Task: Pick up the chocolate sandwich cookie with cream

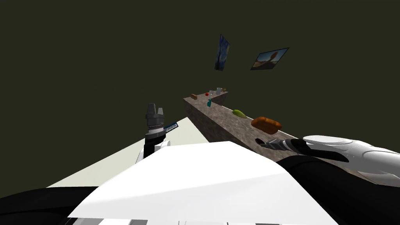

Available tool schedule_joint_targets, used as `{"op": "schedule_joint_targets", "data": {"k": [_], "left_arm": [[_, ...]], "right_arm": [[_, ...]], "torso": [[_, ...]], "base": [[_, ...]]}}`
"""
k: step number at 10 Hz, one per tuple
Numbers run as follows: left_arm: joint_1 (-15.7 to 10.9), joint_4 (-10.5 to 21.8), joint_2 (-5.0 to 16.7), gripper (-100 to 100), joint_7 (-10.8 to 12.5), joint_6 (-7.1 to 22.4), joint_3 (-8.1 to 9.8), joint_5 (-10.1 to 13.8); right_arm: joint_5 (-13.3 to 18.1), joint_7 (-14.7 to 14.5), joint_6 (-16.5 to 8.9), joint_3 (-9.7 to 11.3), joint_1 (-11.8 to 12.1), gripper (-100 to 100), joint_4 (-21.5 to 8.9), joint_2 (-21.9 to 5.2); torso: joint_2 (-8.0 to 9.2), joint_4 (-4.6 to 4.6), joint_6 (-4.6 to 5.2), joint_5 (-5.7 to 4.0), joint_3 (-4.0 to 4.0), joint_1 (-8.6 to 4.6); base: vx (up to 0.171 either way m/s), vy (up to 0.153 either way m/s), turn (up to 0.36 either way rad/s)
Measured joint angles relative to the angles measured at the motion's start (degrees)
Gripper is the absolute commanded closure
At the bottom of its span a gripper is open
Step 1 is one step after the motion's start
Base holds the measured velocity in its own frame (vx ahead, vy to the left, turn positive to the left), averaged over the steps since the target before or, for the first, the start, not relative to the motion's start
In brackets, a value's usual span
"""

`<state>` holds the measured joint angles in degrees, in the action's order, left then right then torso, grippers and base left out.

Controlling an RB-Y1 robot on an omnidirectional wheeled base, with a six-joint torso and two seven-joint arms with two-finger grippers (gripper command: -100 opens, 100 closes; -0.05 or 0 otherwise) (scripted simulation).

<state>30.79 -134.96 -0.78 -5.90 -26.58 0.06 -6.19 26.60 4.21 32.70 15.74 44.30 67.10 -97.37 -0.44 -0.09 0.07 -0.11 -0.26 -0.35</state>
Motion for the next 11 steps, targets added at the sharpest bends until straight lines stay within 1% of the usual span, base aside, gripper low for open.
{"op": "schedule_joint_targets", "data": {"k": [1, 2, 3, 4, 5, 6, 7, 8, 9, 10, 11], "left_arm": [[0.0, 0.0, 0.0, 0, 0.0, 0.0, 0.00, 0.0], [0.0, 0.0, 0.0, 0, 0.0, 0.0, -0.01, 0.0], [0.0, 0.0, 0.0, 0, 0.0, 0.0, 0.00, 0.0], [0.0, 0.0, 0.0, 0, 0.0, 0.0, 0.00, 0.0], [0.0, 0.0, 0.0, 0, 0.0, 0.0, 0.00, 0.0], [0.0, 0.0, 0.0, 0, 0.0, 0.0, 0.00, 0.0], [0.0, 0.0, 0.0, 0, 0.0, 0.0, 0.00, 0.0], [0.0, 0.0, 0.0, 0, 0.0, 0.0, 0.00, 0.0], [0.0, 0.0, 0.0, 0, 0.0, 0.0, 0.00, 0.0], [0.0, 0.0, 0.0, 0, 0.0, 0.0, 0.00, 0.0], [0.0, 0.0, 0.0, 0, 0.0, 0.0, 0.00, 0.0]], "right_arm": [[-0.8, -0.5, 0.0, -0.9, 1.8, -100, 0.4, -0.7], [0.0, -0.8, 0.1, -0.2, 2.3, -100, 0.1, -1.0], [-0.7, -1.5, 0.4, -0.7, 5.5, -100, 0.7, -2.6], [2.2, -0.6, 1.7, 2.0, 3.0, -100, -0.5, -2.5], [2.1, -0.6, 2.5, 2.1, 4.1, -100, -0.7, -2.9], [1.3, -1.2, 2.4, 1.5, 5.5, -100, -0.2, -3.4], [0.2, -2.6, 3.5, 1.3, 8.3, -100, -0.2, -3.9], [0.1, -3.0, 3.9, 1.7, 9.3, -100, 0.6, -4.5], [1.2, -2.4, 3.8, 2.5, 8.4, -100, 0.9, -4.2], [2.7, -1.7, 4.1, 3.9, 8.0, -100, 1.5, -3.5], [5.5, -0.4, 5.5, 6.0, 5.7, -100, 1.5, -1.8]], "torso": [[0.26, 0.06, 0.03, 0.04, 0.15, 0.19], [0.27, 0.08, -0.01, 0.06, 0.17, 0.21], [0.14, 0.04, -0.02, 0.05, 0.10, 0.10], [-0.02, 0.01, -0.01, 0.00, 0.01, -0.02], [0.08, 0.02, 0.02, 0.00, 0.05, 0.00], [0.28, 0.07, 0.03, 0.03, 0.17, 0.14], [0.23, 0.07, 0.01, 0.04, 0.15, 0.10], [0.20, 0.05, 0.02, 0.02, 0.12, 0.08], [0.32, 0.08, 0.03, 0.03, 0.19, 0.18], [0.29, 0.08, 0.03, 0.02, 0.18, 0.11], [0.23, 0.07, 0.02, -0.01, 0.15, 0.02]], "base": [[0.054, -0.033, 0.102], [0.104, -0.075, 0.160], [0.147, -0.101, 0.118], [0.100, -0.092, 0.023], [0.033, -0.050, -0.017], [0.075, -0.068, 0.103], [0.086, -0.079, 0.053], [0.038, -0.041, -0.008], [0.061, -0.069, 0.038], [0.086, -0.094, 0.061], [0.004, -0.021, 0.037]]}}
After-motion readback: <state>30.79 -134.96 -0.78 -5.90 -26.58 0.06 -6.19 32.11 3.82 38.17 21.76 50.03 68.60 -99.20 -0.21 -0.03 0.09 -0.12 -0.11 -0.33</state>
